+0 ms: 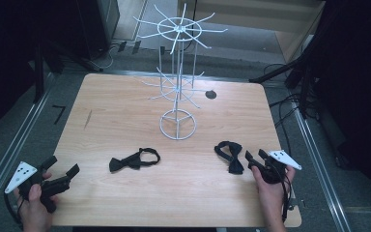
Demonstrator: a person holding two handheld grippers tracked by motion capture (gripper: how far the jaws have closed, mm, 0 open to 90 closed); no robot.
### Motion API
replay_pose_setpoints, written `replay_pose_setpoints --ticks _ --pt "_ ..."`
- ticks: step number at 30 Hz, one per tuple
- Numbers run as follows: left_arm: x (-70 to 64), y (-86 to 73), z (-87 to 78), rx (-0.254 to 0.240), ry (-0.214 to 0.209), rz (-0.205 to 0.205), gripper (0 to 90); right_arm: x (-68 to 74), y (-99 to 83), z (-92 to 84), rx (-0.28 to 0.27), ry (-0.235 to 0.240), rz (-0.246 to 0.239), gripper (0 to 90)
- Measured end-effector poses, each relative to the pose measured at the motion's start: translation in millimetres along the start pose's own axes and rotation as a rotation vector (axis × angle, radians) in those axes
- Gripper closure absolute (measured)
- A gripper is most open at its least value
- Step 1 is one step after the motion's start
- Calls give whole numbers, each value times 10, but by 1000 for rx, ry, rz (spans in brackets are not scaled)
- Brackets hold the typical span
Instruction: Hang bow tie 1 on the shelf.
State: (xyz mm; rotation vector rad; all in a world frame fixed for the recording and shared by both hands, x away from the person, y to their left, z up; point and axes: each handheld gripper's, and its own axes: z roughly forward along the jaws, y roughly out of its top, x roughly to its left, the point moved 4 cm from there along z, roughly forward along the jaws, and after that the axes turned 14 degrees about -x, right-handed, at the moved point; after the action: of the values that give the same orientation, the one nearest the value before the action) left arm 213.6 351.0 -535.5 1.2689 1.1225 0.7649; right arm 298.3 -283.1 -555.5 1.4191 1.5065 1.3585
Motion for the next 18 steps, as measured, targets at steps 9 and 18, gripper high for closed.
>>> replay_pose_setpoints --ticks 9,18 --pt "-18 -5 13 15 -17 12 37 112 -8 129 37 55 33 422" --pt "-29 -7 13 12 -13 18 37 258 -101 215 103 115 27 424"
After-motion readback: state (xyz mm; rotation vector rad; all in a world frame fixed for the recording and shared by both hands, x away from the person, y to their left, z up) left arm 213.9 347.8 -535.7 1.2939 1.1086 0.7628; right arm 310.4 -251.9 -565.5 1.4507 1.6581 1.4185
